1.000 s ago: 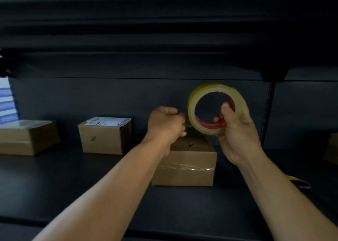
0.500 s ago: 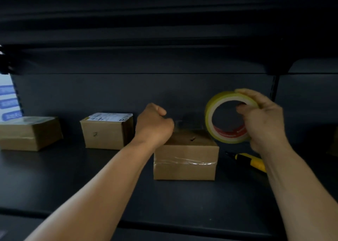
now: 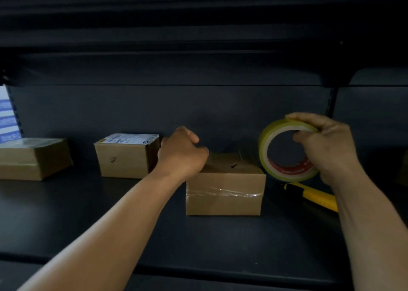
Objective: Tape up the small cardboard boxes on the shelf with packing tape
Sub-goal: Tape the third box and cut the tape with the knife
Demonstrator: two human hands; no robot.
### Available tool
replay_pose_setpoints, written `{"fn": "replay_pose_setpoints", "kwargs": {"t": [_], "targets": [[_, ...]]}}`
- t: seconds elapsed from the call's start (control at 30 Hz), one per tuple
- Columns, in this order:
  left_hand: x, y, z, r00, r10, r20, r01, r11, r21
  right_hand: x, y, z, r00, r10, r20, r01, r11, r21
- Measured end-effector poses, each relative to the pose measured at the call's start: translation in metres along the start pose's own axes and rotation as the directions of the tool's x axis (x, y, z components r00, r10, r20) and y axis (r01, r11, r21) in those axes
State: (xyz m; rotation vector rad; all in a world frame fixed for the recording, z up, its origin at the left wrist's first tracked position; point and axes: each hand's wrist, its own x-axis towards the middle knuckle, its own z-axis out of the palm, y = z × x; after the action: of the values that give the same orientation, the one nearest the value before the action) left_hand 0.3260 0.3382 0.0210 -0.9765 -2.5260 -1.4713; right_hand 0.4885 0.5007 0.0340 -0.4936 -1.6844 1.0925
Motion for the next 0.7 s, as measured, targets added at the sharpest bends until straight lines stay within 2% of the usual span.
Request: {"fn": "replay_pose_setpoints", "kwargs": {"t": [0.5, 0.6, 0.7], "targets": [[0.003, 0.003, 0.003, 0.997, 0.045, 0.066, -0.056, 0.982, 0.183, 0.0, 0.001, 0.0, 0.999, 0.037, 0.03, -0.032, 0.987, -0.159], [0.001, 0.007, 0.004, 0.996, 0.066, 0.064, -0.082, 0.954, 0.288, 0.001, 0.002, -0.001, 0.999, 0.037, 0.034, -0.03, 0.983, -0.181], [0.001, 0.012, 0.006, 0.992, 0.07, 0.107, -0.113, 0.874, 0.472, 0.002, 0.004, -0.001, 0.999, 0.027, 0.042, -0.018, 0.976, -0.215]]}}
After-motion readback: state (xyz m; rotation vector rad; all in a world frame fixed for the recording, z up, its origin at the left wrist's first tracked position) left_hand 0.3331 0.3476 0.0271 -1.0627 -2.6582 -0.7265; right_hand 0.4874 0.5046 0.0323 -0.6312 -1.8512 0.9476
